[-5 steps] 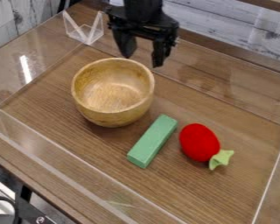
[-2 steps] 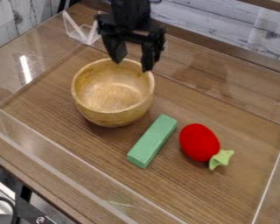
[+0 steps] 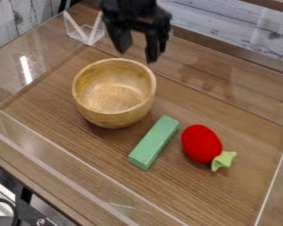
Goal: Remove the green object from the brown bowl and put it on the table
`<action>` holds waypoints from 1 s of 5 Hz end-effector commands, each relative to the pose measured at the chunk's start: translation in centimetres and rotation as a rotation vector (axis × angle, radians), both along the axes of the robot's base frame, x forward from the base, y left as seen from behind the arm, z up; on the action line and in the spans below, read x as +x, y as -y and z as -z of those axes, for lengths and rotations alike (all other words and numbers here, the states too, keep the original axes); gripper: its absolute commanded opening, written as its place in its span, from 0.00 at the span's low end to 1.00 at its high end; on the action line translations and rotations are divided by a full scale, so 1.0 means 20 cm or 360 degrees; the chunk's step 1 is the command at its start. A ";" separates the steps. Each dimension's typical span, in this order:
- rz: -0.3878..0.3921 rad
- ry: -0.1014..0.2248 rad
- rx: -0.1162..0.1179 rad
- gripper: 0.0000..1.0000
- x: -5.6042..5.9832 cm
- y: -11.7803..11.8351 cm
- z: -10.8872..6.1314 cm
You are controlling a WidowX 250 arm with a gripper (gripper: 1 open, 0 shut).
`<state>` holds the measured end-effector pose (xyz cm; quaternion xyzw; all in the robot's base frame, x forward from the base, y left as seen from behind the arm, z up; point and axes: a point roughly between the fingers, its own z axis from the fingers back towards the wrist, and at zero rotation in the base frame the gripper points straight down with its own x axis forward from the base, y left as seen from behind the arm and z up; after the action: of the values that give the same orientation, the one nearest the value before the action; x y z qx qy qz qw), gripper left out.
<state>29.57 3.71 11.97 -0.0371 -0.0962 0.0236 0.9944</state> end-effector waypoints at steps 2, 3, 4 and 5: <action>-0.0009 0.0082 0.0041 1.00 0.01 0.09 0.04; 0.0087 0.0088 0.0042 1.00 0.02 0.10 0.00; 0.0123 0.0102 0.0040 1.00 0.01 0.04 -0.07; 0.0129 0.0127 0.0041 1.00 -0.01 -0.04 -0.15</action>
<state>28.78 4.45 13.37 -0.0365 -0.1059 -0.0109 0.9937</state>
